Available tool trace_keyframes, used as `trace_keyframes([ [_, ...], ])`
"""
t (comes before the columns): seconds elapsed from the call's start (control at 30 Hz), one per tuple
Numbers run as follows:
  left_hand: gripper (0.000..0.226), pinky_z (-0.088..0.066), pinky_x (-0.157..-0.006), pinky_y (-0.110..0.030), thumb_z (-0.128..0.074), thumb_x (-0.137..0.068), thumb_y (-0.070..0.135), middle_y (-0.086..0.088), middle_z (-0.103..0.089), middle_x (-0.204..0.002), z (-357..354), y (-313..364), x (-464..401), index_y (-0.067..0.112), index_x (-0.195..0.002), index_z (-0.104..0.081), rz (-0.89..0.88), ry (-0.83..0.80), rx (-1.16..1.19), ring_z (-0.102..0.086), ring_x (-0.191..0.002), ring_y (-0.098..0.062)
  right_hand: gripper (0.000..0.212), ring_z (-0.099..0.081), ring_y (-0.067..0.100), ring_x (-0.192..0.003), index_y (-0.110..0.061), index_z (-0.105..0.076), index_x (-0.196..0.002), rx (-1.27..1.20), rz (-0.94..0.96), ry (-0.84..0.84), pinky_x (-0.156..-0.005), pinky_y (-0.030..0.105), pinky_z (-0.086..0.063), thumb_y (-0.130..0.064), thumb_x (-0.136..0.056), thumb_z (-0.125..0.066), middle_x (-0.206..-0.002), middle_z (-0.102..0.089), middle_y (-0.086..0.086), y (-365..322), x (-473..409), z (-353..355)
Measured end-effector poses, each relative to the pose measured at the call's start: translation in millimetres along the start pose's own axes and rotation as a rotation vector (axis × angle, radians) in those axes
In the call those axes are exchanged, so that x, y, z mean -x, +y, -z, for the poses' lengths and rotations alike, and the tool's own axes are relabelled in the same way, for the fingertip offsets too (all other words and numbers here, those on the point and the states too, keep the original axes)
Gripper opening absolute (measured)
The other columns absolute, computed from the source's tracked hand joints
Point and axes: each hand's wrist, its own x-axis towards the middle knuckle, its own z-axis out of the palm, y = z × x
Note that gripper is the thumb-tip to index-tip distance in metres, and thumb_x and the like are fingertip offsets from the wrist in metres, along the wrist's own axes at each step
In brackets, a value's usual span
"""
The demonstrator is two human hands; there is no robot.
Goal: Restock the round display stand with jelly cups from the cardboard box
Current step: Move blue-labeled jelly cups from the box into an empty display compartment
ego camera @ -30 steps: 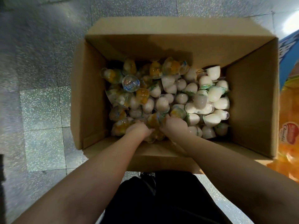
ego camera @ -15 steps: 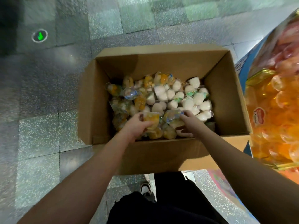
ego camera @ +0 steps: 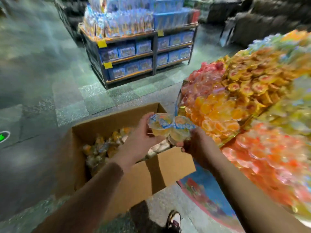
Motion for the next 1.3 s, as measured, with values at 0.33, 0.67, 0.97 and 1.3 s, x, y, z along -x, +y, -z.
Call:
trace_keyframes([
  [0.33,0.088,-0.048,-0.101,-0.040,-0.080,-0.072,0.051,0.023,-0.053,-0.132,-177,150,-23,0.055,-0.142,-0.028,-0.287,-0.242,-0.191,-0.056,-0.118,-0.008,0.036,-0.070,0.019,-0.064,-0.014,-0.044,-0.135,-0.118,0.220,0.291,-0.056,0.027,-0.041,-0.022,-0.101,-0.035,-0.107,-0.066,0.010,-95,123,162],
  [0.67,0.073,-0.052,-0.060,-0.030,-0.074,-0.075,-0.003,0.012,-0.071,-0.108,-457,186,14,0.041,-0.129,-0.051,-0.226,-0.514,0.108,-0.067,-0.078,-0.020,0.013,-0.073,0.020,-0.068,-0.019,-0.045,-0.110,-0.127,0.242,0.520,-0.054,0.027,-0.039,-0.020,-0.100,-0.037,-0.127,-0.053,0.012,-70,230,417],
  [0.97,0.043,-0.049,-0.054,-0.021,-0.053,-0.091,0.000,-0.002,-0.068,-0.099,-624,171,43,0.034,-0.118,-0.058,0.172,-0.583,0.339,-0.064,-0.066,-0.017,0.021,-0.071,0.019,-0.067,-0.021,-0.048,-0.118,-0.228,0.088,0.629,-0.044,0.021,-0.043,-0.020,-0.101,-0.036,-0.114,-0.063,0.003,-21,274,561],
  [1.3,0.028,-0.049,-0.054,-0.023,-0.059,-0.095,0.010,-0.004,-0.068,-0.104,-691,118,7,0.023,-0.119,-0.054,0.433,-0.418,0.375,-0.065,-0.072,-0.023,0.040,-0.072,0.024,-0.094,-0.032,-0.027,-0.133,-0.176,-0.070,0.636,-0.060,0.026,-0.044,-0.033,-0.102,-0.051,-0.124,-0.055,-0.006,11,238,620],
])
